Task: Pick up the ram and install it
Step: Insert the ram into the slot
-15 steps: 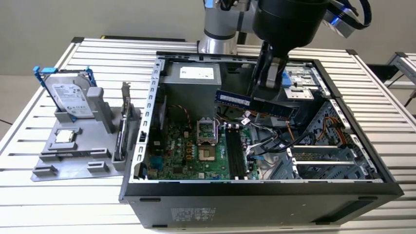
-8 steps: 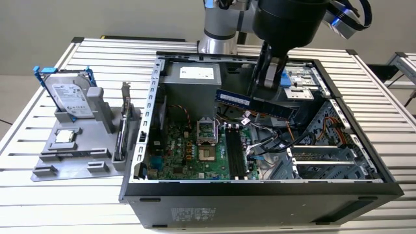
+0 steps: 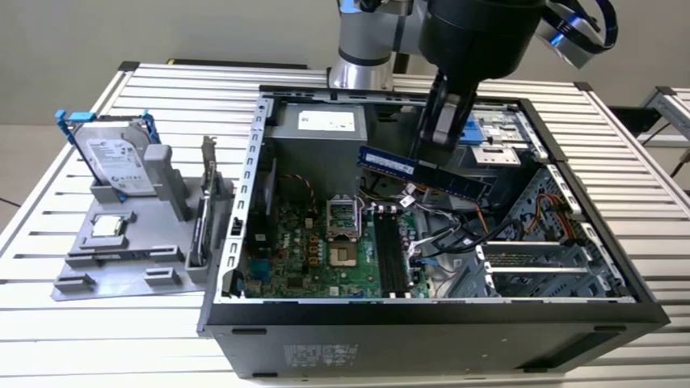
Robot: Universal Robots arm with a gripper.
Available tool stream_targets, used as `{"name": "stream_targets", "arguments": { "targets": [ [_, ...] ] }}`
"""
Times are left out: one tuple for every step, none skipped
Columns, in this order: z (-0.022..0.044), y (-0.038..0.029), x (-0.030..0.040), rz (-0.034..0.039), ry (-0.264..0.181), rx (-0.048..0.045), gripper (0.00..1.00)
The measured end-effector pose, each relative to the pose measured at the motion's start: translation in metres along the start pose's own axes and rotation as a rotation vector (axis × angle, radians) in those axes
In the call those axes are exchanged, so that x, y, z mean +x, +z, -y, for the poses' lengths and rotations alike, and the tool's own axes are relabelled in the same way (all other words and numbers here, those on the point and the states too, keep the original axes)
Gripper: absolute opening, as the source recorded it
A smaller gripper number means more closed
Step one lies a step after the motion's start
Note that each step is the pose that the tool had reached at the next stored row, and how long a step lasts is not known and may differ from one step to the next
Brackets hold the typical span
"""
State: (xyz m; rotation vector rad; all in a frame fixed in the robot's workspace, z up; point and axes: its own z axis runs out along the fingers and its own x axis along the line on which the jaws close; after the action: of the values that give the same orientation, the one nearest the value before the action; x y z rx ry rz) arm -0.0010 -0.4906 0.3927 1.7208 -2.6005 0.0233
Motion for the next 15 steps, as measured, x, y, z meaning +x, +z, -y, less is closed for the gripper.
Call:
{"name": "stream_targets", "arguments": {
  "targets": [
    [0.0000, 0.0000, 0.0000, 0.0000, 0.007, -0.0002, 0.00],
    [0.0000, 0.0000, 0.0000, -0.0001, 0.013, -0.0003, 0.00],
    [0.0000, 0.0000, 0.0000, -0.0001, 0.019, -0.0005, 0.00],
    [0.0000, 0.0000, 0.0000, -0.0001, 0.025, -0.0007, 0.00],
    [0.0000, 0.0000, 0.0000, -0.0001, 0.030, -0.0008, 0.00],
    [0.0000, 0.0000, 0.0000, -0.0002, 0.035, -0.0009, 0.00],
    [0.0000, 0.0000, 0.0000, -0.0002, 0.039, -0.0010, 0.00],
    [0.0000, 0.0000, 0.0000, -0.0002, 0.046, -0.0012, 0.00],
    [0.0000, 0.0000, 0.0000, -0.0002, 0.053, -0.0013, 0.00],
    [0.0000, 0.0001, 0.0000, -0.0002, 0.061, -0.0016, 0.00],
    [0.0000, 0.0001, 0.0000, -0.0003, 0.070, -0.0018, 0.00],
    [0.0000, 0.0001, 0.0000, -0.0002, 0.078, -0.0020, 0.00],
    [0.0000, 0.0001, 0.0000, -0.0002, 0.087, -0.0023, 0.00],
    [0.0000, 0.0001, 0.0000, -0.0002, 0.097, -0.0025, 0.00],
    [0.0000, 0.0001, 0.0000, -0.0002, 0.106, -0.0028, 0.00]
  ]
}}
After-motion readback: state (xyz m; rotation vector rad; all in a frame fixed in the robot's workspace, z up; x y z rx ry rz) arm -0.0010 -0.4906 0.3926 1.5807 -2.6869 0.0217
